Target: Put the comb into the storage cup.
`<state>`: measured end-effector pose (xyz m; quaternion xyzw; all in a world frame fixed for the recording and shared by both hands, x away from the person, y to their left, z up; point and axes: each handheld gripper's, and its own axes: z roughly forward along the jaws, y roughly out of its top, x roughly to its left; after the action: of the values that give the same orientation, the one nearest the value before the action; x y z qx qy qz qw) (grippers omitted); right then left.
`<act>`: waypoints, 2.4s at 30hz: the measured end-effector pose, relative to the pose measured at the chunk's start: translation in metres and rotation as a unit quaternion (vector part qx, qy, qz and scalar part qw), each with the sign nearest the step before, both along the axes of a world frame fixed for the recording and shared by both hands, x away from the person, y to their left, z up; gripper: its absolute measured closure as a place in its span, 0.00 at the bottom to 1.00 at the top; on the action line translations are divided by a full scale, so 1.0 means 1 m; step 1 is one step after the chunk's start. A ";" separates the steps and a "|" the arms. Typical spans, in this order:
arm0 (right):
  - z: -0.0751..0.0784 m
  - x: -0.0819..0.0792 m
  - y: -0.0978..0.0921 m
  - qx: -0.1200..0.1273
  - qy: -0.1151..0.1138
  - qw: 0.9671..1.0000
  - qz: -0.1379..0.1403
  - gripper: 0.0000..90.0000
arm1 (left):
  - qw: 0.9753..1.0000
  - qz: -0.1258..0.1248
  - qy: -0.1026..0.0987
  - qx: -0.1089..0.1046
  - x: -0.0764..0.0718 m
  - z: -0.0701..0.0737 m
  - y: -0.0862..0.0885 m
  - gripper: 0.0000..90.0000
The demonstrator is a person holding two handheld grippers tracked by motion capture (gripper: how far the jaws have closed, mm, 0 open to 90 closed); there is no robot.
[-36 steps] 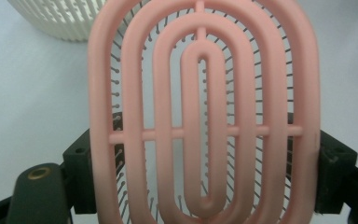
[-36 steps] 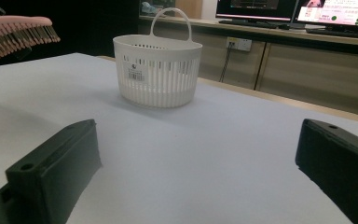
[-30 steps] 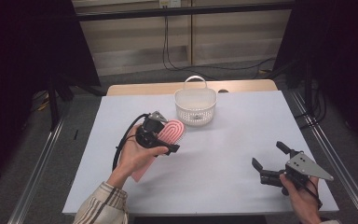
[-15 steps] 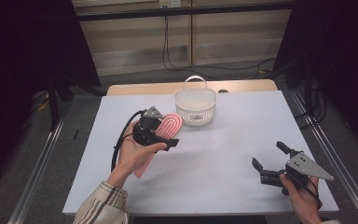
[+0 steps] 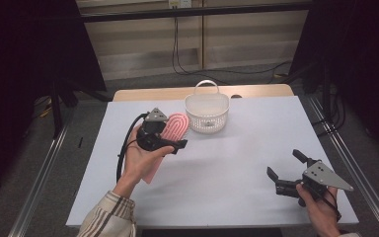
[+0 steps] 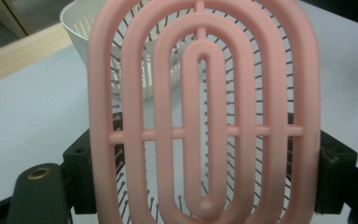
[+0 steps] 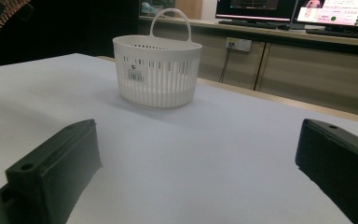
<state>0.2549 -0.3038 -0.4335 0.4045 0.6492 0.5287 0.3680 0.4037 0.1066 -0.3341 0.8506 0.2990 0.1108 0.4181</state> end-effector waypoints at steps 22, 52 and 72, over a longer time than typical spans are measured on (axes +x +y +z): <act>0.000 0.000 0.000 0.000 0.001 1.000 0.000 0.00 | 0.995 0.016 -0.079 -0.051 -0.002 0.009 0.003 0.22; 0.000 0.000 0.000 -0.001 -0.001 1.000 0.001 0.00 | 0.976 0.021 -0.176 -0.127 0.002 0.015 -0.006 0.22; 0.000 0.000 -0.001 0.000 -0.002 1.000 0.002 0.00 | 0.966 0.024 -0.200 -0.160 0.009 0.028 -0.021 0.22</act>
<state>0.2546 -0.3045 -0.4332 0.4019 0.6492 0.5306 0.3681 0.4128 0.0854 -0.3058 0.7255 0.2434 0.2398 0.5974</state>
